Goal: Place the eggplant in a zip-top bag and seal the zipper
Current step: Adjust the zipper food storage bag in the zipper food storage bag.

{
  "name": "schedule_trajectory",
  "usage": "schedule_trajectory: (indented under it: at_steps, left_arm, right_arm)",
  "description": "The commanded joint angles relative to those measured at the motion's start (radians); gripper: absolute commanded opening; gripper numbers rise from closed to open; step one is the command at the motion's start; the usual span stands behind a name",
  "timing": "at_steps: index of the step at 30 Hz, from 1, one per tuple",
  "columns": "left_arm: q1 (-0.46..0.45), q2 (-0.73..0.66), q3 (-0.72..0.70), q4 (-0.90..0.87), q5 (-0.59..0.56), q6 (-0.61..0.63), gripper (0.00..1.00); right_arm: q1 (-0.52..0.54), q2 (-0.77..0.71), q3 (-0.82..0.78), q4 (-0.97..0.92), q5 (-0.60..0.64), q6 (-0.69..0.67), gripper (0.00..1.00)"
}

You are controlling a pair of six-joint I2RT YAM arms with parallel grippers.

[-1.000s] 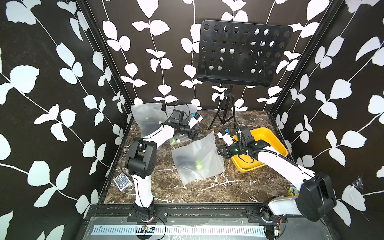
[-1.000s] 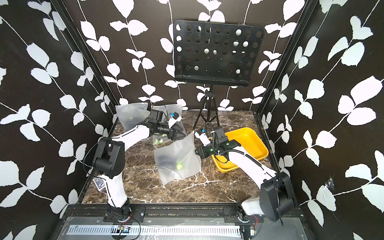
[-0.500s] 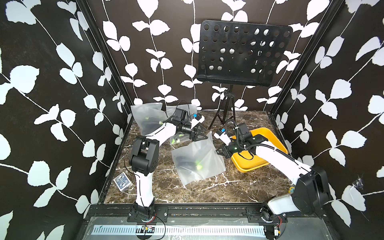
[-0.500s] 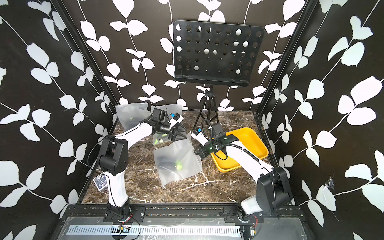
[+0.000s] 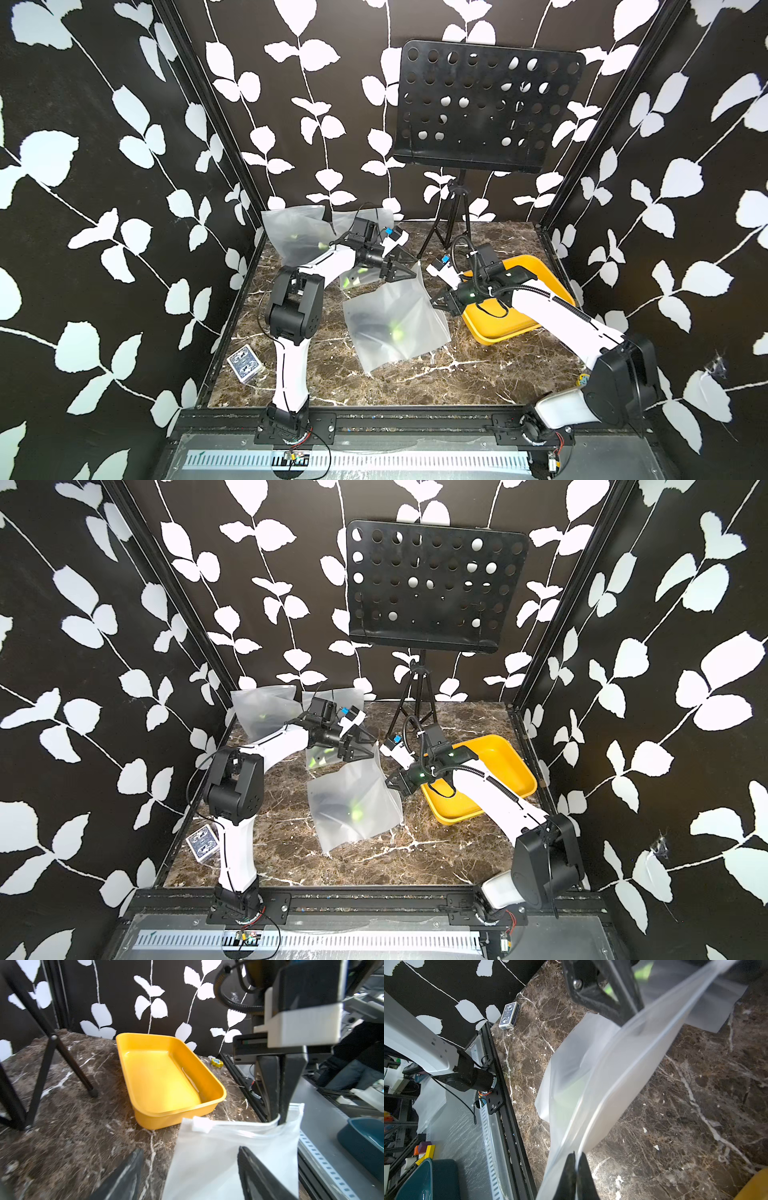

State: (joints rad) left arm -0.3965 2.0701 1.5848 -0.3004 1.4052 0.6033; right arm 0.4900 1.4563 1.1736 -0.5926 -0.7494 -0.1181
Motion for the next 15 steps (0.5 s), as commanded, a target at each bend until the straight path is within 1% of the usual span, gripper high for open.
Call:
schedule_trajectory:
  at_steps: [1, 4, 6, 7, 9, 11, 14, 15]
  left_arm:
    - [-0.013, -0.007, 0.024, 0.005, 0.082, 0.032, 0.73]
    - [-0.015, 0.005, 0.035, -0.015, 0.109, 0.037, 0.70]
    - [-0.016, 0.007, 0.036, -0.026, 0.105, 0.044, 0.67]
    - [-0.016, 0.005, 0.037, -0.030, 0.104, 0.044, 0.64]
    - [-0.016, 0.002, 0.036, -0.037, 0.106, 0.042, 0.53]
    - [-0.016, -0.004, 0.037, -0.044, 0.102, 0.040, 0.49]
    - [-0.015, -0.010, 0.032, -0.045, 0.081, 0.029, 0.27]
    - [-0.015, -0.008, 0.031, -0.046, 0.074, 0.019, 0.26]
  right_arm:
    - [0.001, 0.019, 0.034, -0.030, -0.022, -0.045, 0.00]
    - [0.000, 0.019, 0.040, -0.033, 0.004, -0.051, 0.00]
    - [-0.005, 0.014, 0.041, -0.028, 0.016, -0.052, 0.00]
    - [-0.007, 0.012, 0.040, -0.026, 0.020, -0.050, 0.00]
    - [-0.011, 0.011, 0.041, -0.021, 0.031, -0.050, 0.00]
    - [-0.017, 0.013, 0.040, -0.017, 0.035, -0.049, 0.00]
    - [-0.023, 0.007, 0.029, -0.005, 0.046, -0.049, 0.00]
    - [-0.026, 0.006, 0.026, 0.000, 0.051, -0.047, 0.00]
